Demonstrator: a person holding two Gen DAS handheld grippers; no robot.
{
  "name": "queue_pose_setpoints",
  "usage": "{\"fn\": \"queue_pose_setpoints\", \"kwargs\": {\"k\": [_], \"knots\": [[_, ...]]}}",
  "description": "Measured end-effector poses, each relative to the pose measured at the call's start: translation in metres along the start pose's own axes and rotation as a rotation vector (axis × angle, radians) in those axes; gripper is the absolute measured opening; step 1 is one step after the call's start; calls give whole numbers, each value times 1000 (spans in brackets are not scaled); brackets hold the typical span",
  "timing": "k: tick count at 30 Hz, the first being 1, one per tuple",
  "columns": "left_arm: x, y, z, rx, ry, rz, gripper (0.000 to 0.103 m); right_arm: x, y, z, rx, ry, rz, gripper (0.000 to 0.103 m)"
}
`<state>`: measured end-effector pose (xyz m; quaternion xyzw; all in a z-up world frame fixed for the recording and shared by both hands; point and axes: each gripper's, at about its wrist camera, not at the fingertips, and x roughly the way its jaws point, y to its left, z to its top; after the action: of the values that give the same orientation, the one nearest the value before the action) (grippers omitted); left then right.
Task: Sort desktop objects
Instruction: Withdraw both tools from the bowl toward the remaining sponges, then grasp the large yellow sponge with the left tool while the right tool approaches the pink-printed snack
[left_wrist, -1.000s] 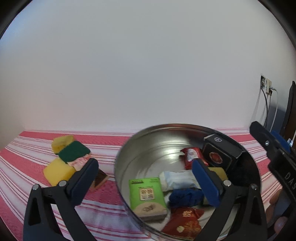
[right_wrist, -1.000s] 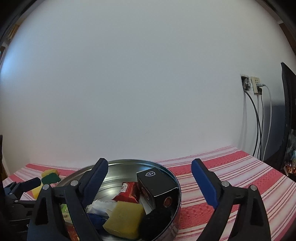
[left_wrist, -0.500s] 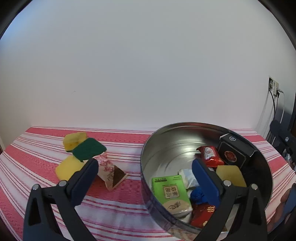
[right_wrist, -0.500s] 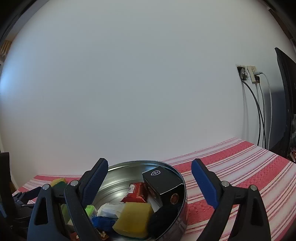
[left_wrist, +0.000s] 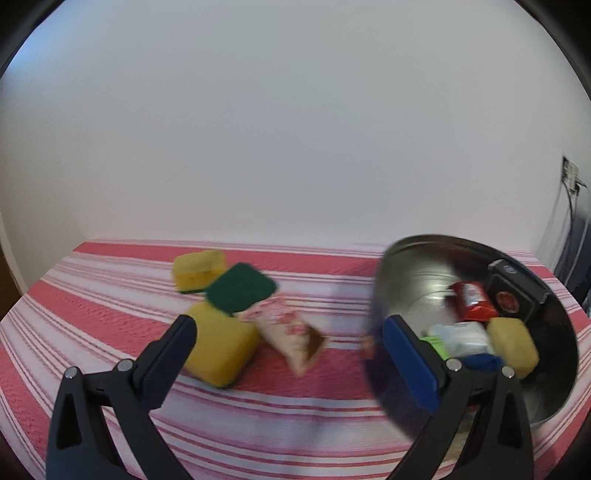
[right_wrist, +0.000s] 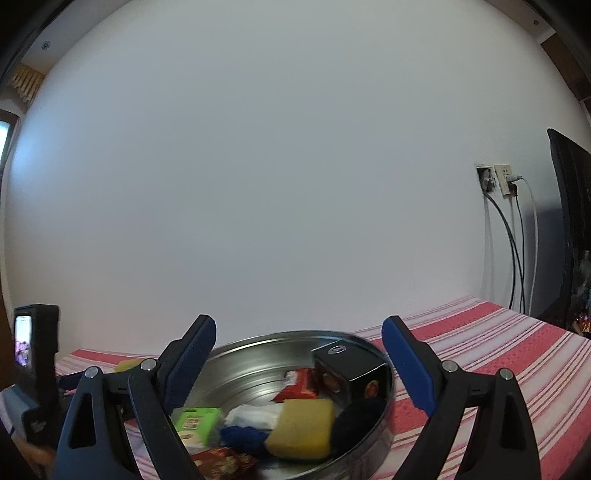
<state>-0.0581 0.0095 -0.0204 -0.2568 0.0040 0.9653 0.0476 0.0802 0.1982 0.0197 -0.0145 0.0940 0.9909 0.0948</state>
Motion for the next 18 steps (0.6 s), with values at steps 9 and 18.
{"fn": "queue_pose_setpoints", "kwargs": {"k": [9, 18], "knots": [[31, 77, -2, -99, 157, -79, 102, -5, 39, -14, 40, 121, 107, 93], [58, 82, 0, -75, 255, -54, 102, -3, 71, -23, -22, 204, 245, 93]]}}
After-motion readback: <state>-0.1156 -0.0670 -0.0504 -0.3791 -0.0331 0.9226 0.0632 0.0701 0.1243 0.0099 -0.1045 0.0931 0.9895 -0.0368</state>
